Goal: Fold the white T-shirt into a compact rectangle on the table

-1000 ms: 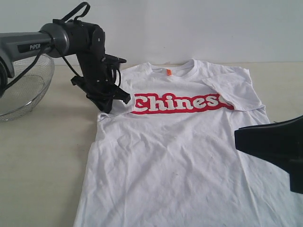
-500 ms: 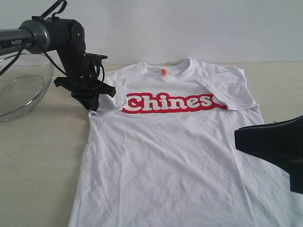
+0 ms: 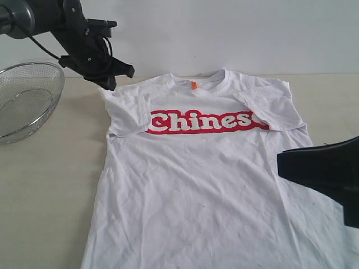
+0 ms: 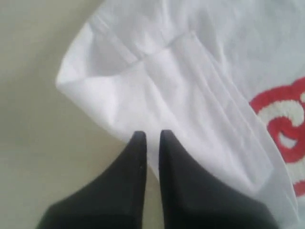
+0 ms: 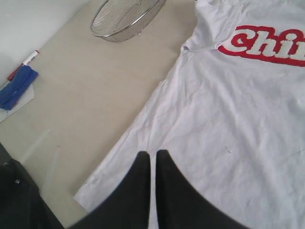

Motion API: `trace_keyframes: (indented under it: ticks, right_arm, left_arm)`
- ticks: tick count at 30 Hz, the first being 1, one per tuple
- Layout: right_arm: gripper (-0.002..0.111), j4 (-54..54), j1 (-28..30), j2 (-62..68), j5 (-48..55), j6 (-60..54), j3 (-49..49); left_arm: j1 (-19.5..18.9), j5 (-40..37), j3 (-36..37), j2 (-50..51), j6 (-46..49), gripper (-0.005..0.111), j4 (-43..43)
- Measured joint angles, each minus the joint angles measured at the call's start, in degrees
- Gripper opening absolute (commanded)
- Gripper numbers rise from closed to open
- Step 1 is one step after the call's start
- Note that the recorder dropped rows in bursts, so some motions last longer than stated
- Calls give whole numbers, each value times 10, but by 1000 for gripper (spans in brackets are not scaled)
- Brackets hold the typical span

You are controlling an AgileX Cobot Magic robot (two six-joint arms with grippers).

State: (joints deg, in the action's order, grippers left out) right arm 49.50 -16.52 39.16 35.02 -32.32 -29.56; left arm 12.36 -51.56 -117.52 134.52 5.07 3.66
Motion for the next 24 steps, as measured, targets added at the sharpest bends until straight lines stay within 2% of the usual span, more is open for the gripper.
trace_keyframes:
  ticks: [13,24]
  right_arm:
    - [0,3,0,0,0,-2,0]
    - [0,4,0,0,0,-2,0]
  left_arm:
    - [-8,95,0,50,-1,5,0]
    - [-10,105,0,84,-1,5,-13]
